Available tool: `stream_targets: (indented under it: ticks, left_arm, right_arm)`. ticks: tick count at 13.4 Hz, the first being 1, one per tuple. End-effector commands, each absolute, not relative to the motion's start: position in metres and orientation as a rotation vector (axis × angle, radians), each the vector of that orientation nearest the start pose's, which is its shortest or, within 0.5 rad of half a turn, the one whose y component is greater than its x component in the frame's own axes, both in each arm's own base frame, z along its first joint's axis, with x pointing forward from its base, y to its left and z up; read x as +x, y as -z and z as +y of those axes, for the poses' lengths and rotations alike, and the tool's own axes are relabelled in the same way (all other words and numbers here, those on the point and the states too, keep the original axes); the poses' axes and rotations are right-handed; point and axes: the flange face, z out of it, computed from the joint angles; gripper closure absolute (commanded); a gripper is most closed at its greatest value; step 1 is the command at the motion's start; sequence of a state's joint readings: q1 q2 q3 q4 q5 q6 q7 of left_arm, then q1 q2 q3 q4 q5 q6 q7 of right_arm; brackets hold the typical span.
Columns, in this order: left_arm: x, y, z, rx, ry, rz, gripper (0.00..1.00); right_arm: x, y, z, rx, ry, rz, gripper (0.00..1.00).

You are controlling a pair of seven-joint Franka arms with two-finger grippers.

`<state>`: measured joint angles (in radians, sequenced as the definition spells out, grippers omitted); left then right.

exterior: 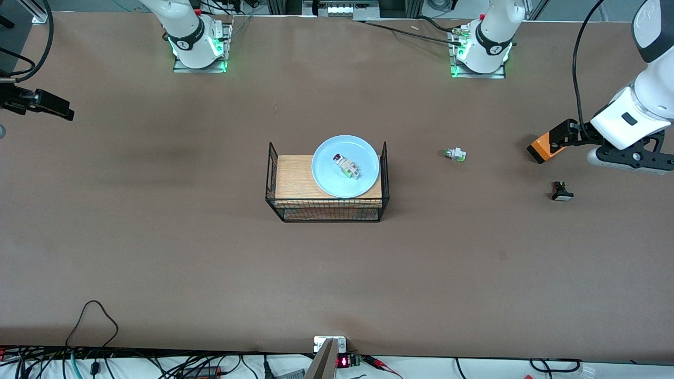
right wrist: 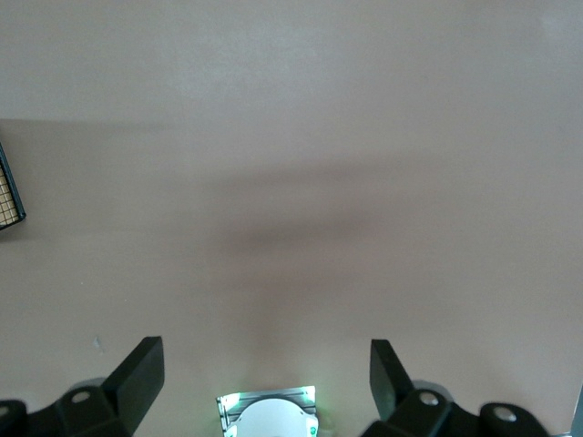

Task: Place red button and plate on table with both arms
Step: 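Move the left gripper toward the blue plate in the basket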

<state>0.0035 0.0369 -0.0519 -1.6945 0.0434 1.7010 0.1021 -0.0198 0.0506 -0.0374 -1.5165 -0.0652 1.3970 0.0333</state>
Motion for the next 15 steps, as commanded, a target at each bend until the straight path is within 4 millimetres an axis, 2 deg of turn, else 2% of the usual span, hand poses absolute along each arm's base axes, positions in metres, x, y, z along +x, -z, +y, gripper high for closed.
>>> stream_targets:
  ticks: [1,8,12,15]
  left_arm:
    - [0.575,-0.562,-0.023,-3.089,-0.059,0.248,0.00]
    - [0.573,-0.556,-0.021,-3.094,-0.113,0.224,0.00]
    - [0.575,-0.564,-0.022,-3.108,-0.128,0.226,0.00]
    - [0.572,-0.571,-0.040,-3.103,-0.148,0.272,0.00]
  right_arm:
    - [0.554,-0.613,-0.042,-3.195,-0.253,0.141,0.00]
    - [0.555,-0.615,-0.042,-3.196,-0.238,0.140,0.00]
    - [0.556,-0.615,-0.041,-3.196,-0.223,0.140,0.00]
    - [0.556,-0.615,-0.042,-3.197,-0.226,0.140,0.00]
